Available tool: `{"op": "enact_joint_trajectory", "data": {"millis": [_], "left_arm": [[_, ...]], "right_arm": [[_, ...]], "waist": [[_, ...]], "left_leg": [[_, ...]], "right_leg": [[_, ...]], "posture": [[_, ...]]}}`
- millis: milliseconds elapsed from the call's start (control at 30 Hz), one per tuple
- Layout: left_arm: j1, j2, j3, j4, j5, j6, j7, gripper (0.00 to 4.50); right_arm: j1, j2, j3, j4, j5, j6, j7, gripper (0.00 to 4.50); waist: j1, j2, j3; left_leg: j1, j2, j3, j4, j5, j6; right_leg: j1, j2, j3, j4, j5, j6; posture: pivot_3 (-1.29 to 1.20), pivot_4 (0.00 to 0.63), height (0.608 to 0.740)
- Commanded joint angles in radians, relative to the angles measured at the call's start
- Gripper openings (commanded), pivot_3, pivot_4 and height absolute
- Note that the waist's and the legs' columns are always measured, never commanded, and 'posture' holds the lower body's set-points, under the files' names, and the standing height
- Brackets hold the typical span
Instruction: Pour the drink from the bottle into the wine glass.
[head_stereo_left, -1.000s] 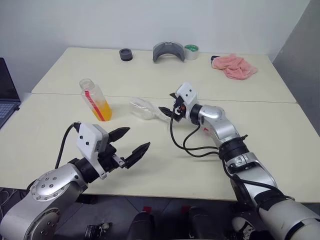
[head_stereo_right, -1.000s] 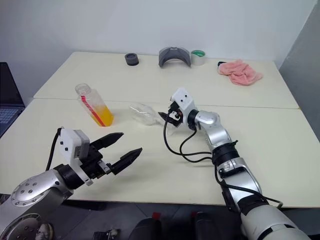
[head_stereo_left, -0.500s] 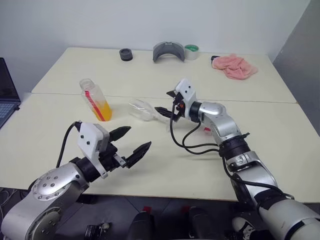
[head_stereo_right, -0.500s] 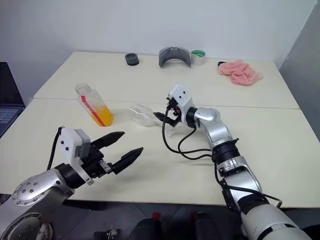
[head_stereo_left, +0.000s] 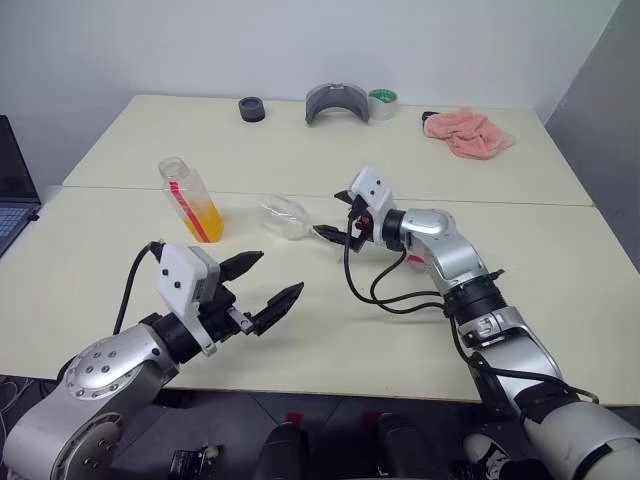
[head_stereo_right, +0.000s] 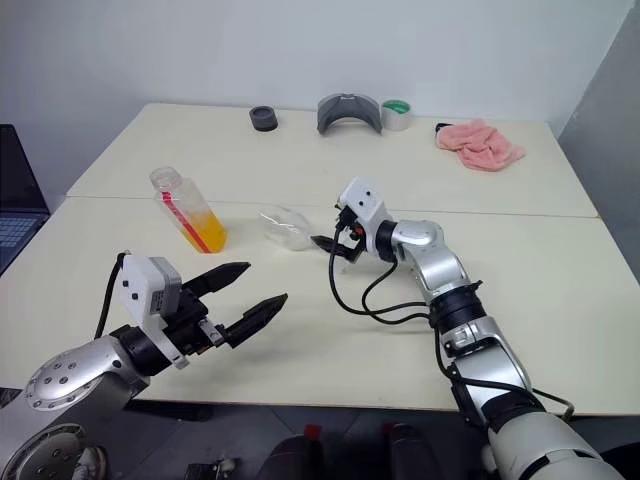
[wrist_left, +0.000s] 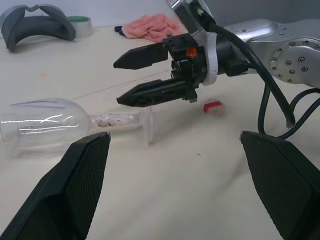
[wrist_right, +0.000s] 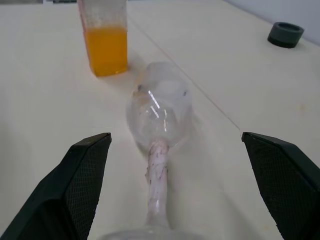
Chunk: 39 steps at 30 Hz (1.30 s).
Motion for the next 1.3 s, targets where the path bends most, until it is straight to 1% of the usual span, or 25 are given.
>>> {"op": "enact_joint_trajectory", "data": {"millis": [33, 100, 200, 433, 600, 700, 833, 1067, 1300], "left_arm": [[-0.004, 0.013, 0.009, -0.017, -0.004, -0.013, 0.002, 4.5], [-0.008, 0.015, 0.008, -0.011, 0.0, -0.015, -0.003, 4.5], [-0.014, 0.015, 0.002, -0.001, 0.005, -0.02, -0.007, 4.5], [-0.024, 0.004, -0.028, 0.009, 0.022, -0.031, -0.002, 4.5], [-0.006, -0.013, -0.041, -0.001, 0.027, -0.038, 0.006, 4.5], [0.01, -0.029, -0.053, -0.015, 0.032, -0.041, 0.02, 4.5], [0.032, -0.046, -0.069, -0.033, 0.04, -0.047, 0.037, 4.5], [0.038, -0.09, -0.116, -0.051, 0.059, -0.053, 0.079, 4.5], [0.132, -0.143, -0.162, -0.139, 0.074, -0.054, 0.144, 4.5]], "right_arm": [[-0.045, -0.018, 0.03, -0.053, -0.024, 0.004, 0.04, 4.47], [-0.114, -0.05, 0.072, -0.06, -0.05, 0.059, 0.109, 4.47], [-0.217, -0.059, 0.083, -0.026, -0.048, 0.14, 0.166, 4.47], [-0.358, -0.038, 0.16, 0.16, -0.136, 0.16, 0.206, 4.47], [-0.451, 0.018, 0.196, 0.323, -0.189, 0.152, 0.199, 4.47], [-0.486, 0.046, 0.203, 0.409, -0.219, 0.133, 0.182, 4.47], [-0.517, 0.079, 0.206, 0.48, -0.247, 0.152, 0.188, 4.47], [-0.558, 0.154, 0.223, 0.561, -0.294, 0.268, 0.212, 4.47], [-0.566, 0.224, 0.23, 0.626, -0.326, 0.38, 0.19, 4.47]], "waist": [[0.0, 0.0, 0.0], [-0.001, 0.0, 0.001], [-0.002, 0.0, 0.001], [-0.002, -0.001, 0.0], [-0.005, -0.001, 0.001], [-0.007, -0.001, 0.001], [-0.006, -0.001, 0.001], [-0.006, -0.001, 0.001], [-0.005, -0.001, 0.001]], "left_leg": [[0.0, 0.0, 0.0, 0.0, 0.0, 0.0], [0.0, 0.0, 0.0, 0.0, 0.0, 0.0], [0.0, 0.0, 0.0, 0.0, 0.0, 0.0], [0.0, 0.0, -0.001, -0.001, 0.0, 0.0], [0.0, 0.0, 0.0, -0.001, 0.0, 0.0], [0.0, 0.001, 0.0, -0.002, 0.0, 0.0], [0.0, 0.001, -0.001, -0.002, 0.0, 0.0], [0.0, 0.001, -0.002, -0.002, 0.0, 0.0], [0.0, 0.0, -0.002, -0.002, 0.0, 0.0]], "right_leg": [[0.0, 0.0, 0.0, 0.0, 0.0, 0.0], [0.0, 0.0, 0.0, 0.0, 0.0, 0.0], [-0.001, 0.0, 0.0, 0.0, 0.0, 0.0], [0.0, 0.0, -0.001, 0.0, -0.001, -0.001], [-0.001, -0.001, -0.001, 0.0, -0.001, -0.001], [-0.001, -0.002, -0.001, 0.0, -0.002, -0.003], [-0.001, -0.002, -0.002, 0.0, -0.002, -0.004], [-0.001, -0.003, -0.002, 0.0, -0.002, -0.004], [-0.001, -0.004, -0.002, 0.0, -0.002, -0.004]], "posture": [[0.0, 0.15, 0.74], [0.0, 0.15, 0.74], [0.0, 0.15, 0.74], [0.0, 0.15, 0.74], [0.0, 0.15, 0.74], [0.0, 0.15, 0.74], [0.0, 0.15, 0.74], [0.0, 0.15, 0.74], [0.0, 0.15, 0.74]]}}
